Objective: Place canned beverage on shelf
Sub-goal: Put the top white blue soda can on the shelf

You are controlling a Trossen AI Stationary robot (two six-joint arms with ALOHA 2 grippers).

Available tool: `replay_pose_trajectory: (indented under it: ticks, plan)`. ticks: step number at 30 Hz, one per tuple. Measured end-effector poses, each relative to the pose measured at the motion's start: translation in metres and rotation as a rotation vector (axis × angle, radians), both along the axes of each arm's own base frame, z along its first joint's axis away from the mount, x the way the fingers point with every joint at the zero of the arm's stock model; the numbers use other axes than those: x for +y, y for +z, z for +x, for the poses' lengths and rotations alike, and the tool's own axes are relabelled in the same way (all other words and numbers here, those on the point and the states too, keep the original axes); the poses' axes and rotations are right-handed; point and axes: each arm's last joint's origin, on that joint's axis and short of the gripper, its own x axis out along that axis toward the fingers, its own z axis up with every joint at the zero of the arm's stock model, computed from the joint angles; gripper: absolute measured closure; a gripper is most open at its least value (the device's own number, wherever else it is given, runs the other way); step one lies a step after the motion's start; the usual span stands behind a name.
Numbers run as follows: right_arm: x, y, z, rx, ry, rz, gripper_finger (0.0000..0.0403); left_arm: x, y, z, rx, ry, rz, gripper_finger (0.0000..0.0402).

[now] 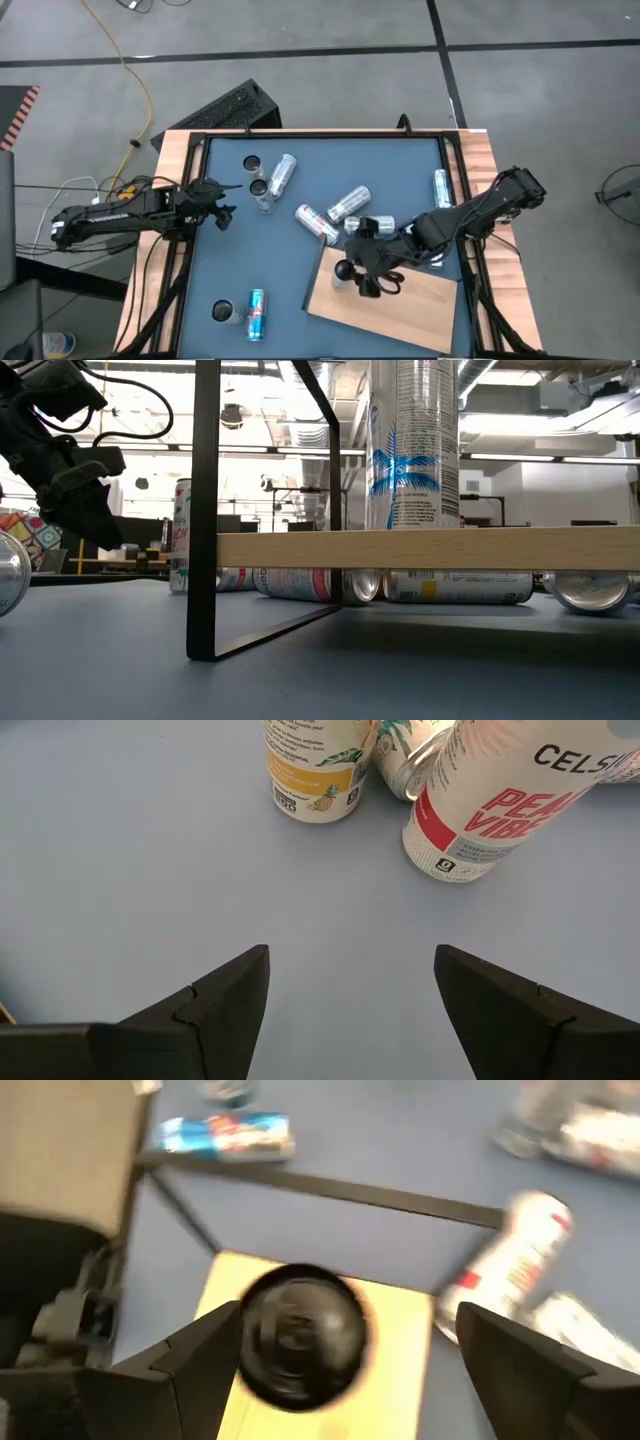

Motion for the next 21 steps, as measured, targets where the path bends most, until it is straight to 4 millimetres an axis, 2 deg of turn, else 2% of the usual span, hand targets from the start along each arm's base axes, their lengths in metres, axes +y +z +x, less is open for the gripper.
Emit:
replay_pose_trajectory:
  ticks: [3,7,13,16,21]
  plan:
    - [0.005,-0.002,-0.011,0.046,-0.136,0.021,0.0055,0.0,0.0,0.0,0.0,0.0,0.0,0.0132]
    - [0.022,-0.005,-0.026,0.048,-0.258,0.06,0.0055,0.0,0.0,0.0,0.0,0.0,0.0,0.0132]
    - [0.062,-0.006,-0.047,-0.133,-0.376,0.079,0.0057,0.0,0.0,0.0,0.0,0.0,0.0,0.0132]
    - [0.085,-0.019,-0.054,-0.211,-0.391,-0.008,0.0057,0.0,0.0,0.0,0.001,0.0,0.0,0.0132]
    - [0.099,-0.055,-0.038,-0.184,-0.403,-0.112,0.0057,0.0,0.0,0.0,0.0,0.0,0.0,0.0132]
